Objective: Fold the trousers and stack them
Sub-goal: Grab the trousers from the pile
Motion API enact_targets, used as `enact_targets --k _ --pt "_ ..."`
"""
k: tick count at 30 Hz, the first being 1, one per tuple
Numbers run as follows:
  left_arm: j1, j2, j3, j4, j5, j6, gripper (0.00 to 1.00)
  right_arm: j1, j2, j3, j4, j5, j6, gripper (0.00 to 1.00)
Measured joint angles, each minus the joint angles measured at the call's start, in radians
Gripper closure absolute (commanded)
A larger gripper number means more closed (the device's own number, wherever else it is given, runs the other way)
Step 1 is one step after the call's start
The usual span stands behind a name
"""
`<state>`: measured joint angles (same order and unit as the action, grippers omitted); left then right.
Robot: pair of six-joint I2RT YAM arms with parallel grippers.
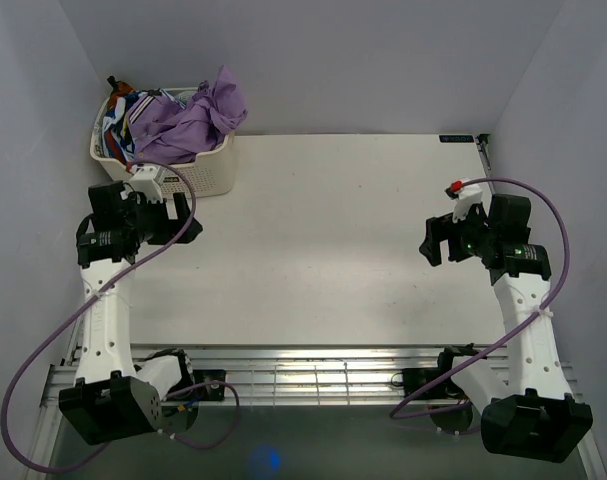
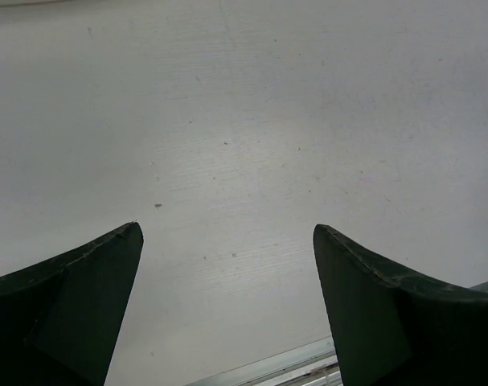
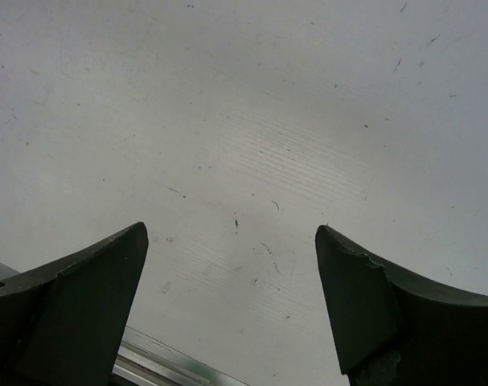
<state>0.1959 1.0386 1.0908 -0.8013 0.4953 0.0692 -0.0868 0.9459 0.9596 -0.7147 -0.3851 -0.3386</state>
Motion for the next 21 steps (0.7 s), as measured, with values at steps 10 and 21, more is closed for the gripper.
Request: enact_targets --k 10,21 --pt "-0.002 0.349 0.502 0.059 -0.145 -0.061 0.02 0.000 0.030 0.034 0.001 -0.014 0.000 0.10" --pt "-0.001 0.764 0.836 0.242 -0.175 -0.109 0.02 0.000 0.070 0.034 0.007 -0.014 0.010 0.10"
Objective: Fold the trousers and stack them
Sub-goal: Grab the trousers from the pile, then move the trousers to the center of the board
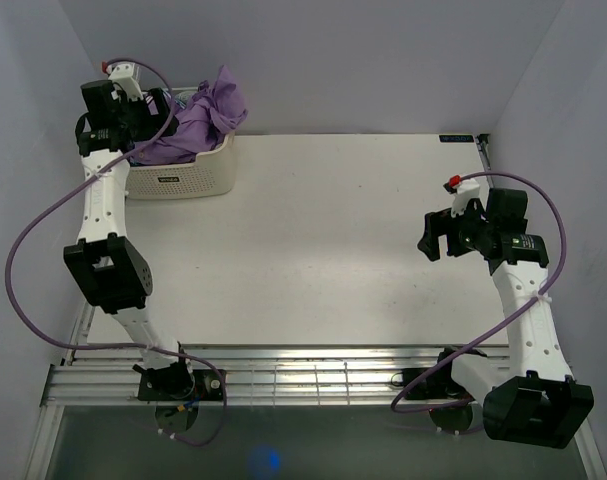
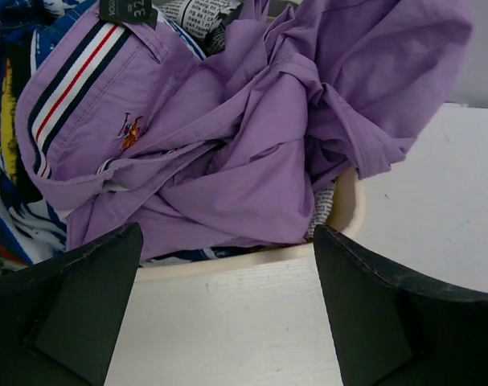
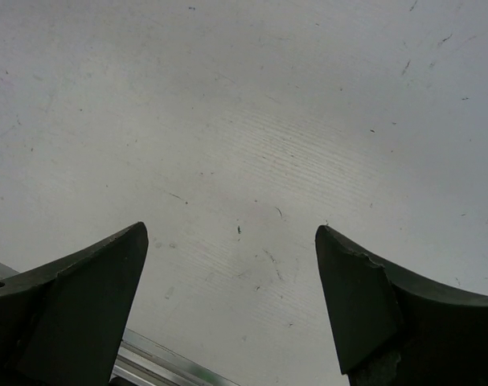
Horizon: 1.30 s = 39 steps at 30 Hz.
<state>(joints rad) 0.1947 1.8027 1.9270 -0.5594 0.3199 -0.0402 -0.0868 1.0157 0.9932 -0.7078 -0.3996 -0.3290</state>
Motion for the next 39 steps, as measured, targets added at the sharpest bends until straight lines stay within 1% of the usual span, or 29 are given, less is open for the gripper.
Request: enact_targets --k 7,12,17,18,19,20,22,23,24,25,26,27,31,33,37,39 --pt "-0.001 0.170 0.000 0.142 0.024 -0.037 0.02 0.000 0.007 -0.007 0.026 0.000 0.008 0.10" --pt "-0.013 0.269 0.008 0.195 0.031 -0.047 0.02 0.000 0.018 -0.010 0.031 0.001 0.009 0.10" --pt "-0.019 0.342 0.060 0.223 0.033 -0.048 0.02 0.000 0.021 -0.010 0.031 0.002 0.014 0.10" --pt "-0.019 0.352 0.076 0.223 0.031 -0.048 0.06 0.000 0.021 -0.010 0.031 0.003 0.014 0.10" --pt "-0.020 0.361 0.088 0.223 0.028 -0.051 0.13 0.000 0.021 -0.010 0.031 0.005 0.015 0.10" --pt "-0.021 0.368 0.098 0.223 0.027 -0.053 0.33 0.000 0.021 -0.010 0.031 0.005 0.015 0.10" --pt "-0.022 0.382 0.111 0.224 0.028 -0.059 0.57 0.000 0.021 -0.010 0.031 0.008 0.015 0.10" --pt "-0.023 0.386 0.115 0.224 0.030 -0.058 0.67 0.000 0.021 -0.010 0.031 0.010 0.015 0.10" --pt "-0.024 0.390 0.119 0.222 0.036 -0.060 0.81 0.000 0.021 -0.010 0.031 0.012 0.015 0.10" --pt "-0.025 0.393 0.124 0.219 0.045 -0.064 0.88 0.000 0.021 -0.010 0.031 0.013 0.015 0.10" --pt "-0.026 0.394 0.132 0.215 0.055 -0.065 0.92 0.000 0.021 -0.010 0.031 0.015 0.015 0.10" --pt "-0.027 0.394 0.142 0.207 0.063 -0.067 1.00 0.000 0.021 -0.010 0.031 0.016 0.015 0.10" --pt "-0.027 0.394 0.225 0.167 0.106 -0.098 1.00 0.000 0.021 -0.010 0.034 0.015 0.016 0.10" --pt "-0.027 0.386 0.260 0.174 0.126 -0.121 1.00 0.000 0.021 -0.010 0.037 0.014 0.017 0.10" --pt "-0.027 0.306 0.263 0.247 0.182 -0.206 1.00 0.000 0.021 -0.010 0.040 0.007 0.023 0.10" --pt "-0.028 0.236 0.246 0.309 0.218 -0.263 1.00 0.000 0.021 -0.010 0.045 0.005 0.026 0.10"
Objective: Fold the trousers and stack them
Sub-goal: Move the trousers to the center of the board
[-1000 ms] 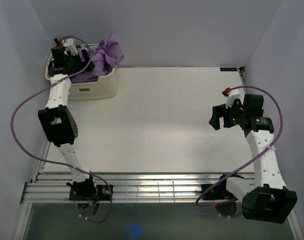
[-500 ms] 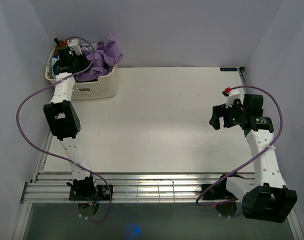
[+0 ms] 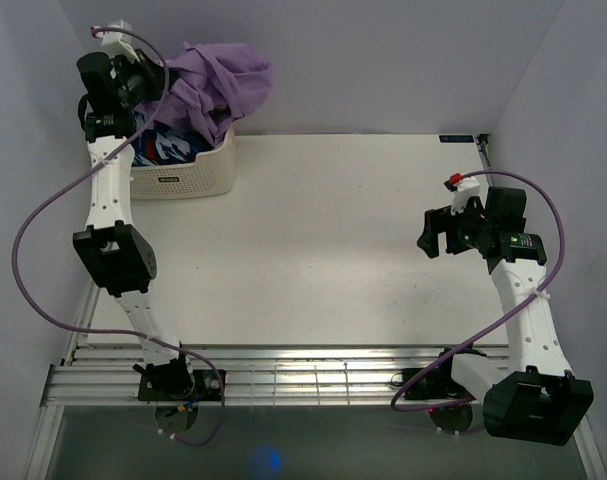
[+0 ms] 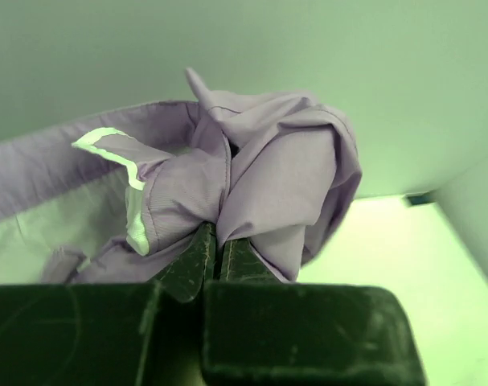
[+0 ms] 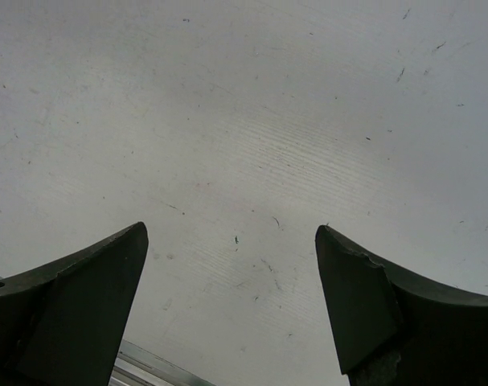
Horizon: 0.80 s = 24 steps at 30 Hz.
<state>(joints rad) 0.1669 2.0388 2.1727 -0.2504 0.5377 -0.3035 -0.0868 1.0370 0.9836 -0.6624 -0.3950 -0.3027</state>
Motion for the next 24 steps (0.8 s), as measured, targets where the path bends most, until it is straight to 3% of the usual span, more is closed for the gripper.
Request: enact_targets --k 9,16,19,24 --pt "-0.011 -0.300 -0.004 0.267 0.154 -0.268 1.00 0.000 -0.004 0.000 0.016 -0.008 0.005 0.10" --pt "-0.097 -0.426 -0.035 0.365 0.290 -0.381 1.00 0.000 -0.014 0.000 0.017 -0.023 0.005 0.10" --pt "-0.153 -0.510 -0.191 0.371 0.326 -0.376 1.00 0.000 -0.016 0.000 0.021 -0.030 0.006 0.10" --pt "-0.288 -0.666 -0.613 0.364 0.335 -0.245 1.00 0.000 -0.016 0.000 0.026 -0.031 0.006 0.10"
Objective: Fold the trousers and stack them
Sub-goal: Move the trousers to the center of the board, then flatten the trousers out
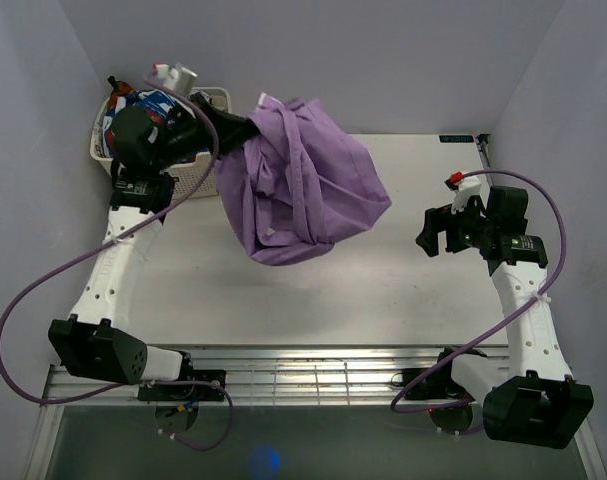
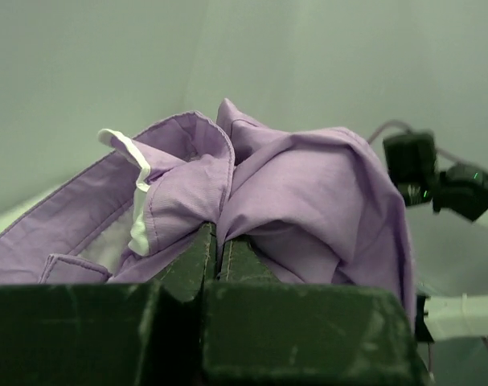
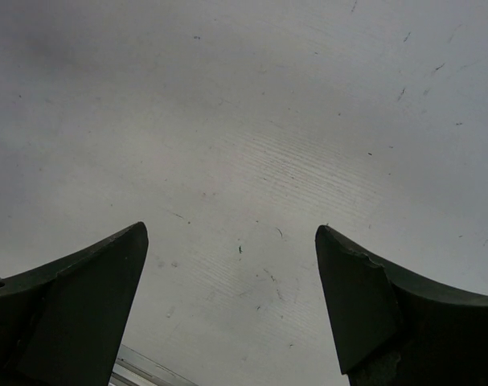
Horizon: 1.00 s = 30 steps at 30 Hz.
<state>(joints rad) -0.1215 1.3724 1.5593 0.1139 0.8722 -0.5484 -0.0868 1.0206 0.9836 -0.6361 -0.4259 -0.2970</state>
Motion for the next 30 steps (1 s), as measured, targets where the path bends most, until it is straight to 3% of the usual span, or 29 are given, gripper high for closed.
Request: enact_targets --k 6,10,12,13,15,17,18,22,26,30 --pt "-0.157 -0.020 -0.379 -0.069 -0.089 0.178 1.00 0.000 0.000 0.000 -0.004 -0.007 -0.016 0.10" --pt "-0.246 -0.001 -0.529 -0.104 -0.213 0.245 0.98 0.000 0.003 0.000 -0.020 -0.041 -0.040 0.10" --pt "-0.298 0.006 -0.566 -0.109 -0.269 0.262 0.81 0.000 0.012 0.000 -0.021 -0.063 -0.048 0.10" --pt "-0.323 0.017 -0.571 -0.115 -0.290 0.268 0.56 0.000 0.021 0.000 -0.021 -0.077 -0.051 0.10" --pt "-0.356 0.042 -0.569 -0.115 -0.311 0.286 0.29 0.000 0.049 0.000 -0.022 -0.104 -0.051 0.09" --pt "-0.377 0.067 -0.555 -0.153 -0.321 0.305 0.12 0.000 0.088 0.004 -0.024 -0.129 -0.051 0.09" --pt "-0.379 0.076 -0.544 -0.184 -0.333 0.322 0.09 0.003 0.111 0.006 -0.024 -0.137 -0.051 0.09" --pt "-0.323 0.072 -0.456 -0.324 -0.341 0.391 0.02 0.021 0.193 0.024 -0.026 -0.162 -0.051 0.09" --pt "-0.128 0.051 -0.331 -0.448 -0.255 0.472 0.02 0.093 0.262 0.050 -0.016 -0.176 -0.051 0.10" --pt "0.028 0.014 -0.303 -0.573 -0.217 0.602 0.02 0.203 0.346 0.087 -0.002 -0.180 -0.046 0.10"
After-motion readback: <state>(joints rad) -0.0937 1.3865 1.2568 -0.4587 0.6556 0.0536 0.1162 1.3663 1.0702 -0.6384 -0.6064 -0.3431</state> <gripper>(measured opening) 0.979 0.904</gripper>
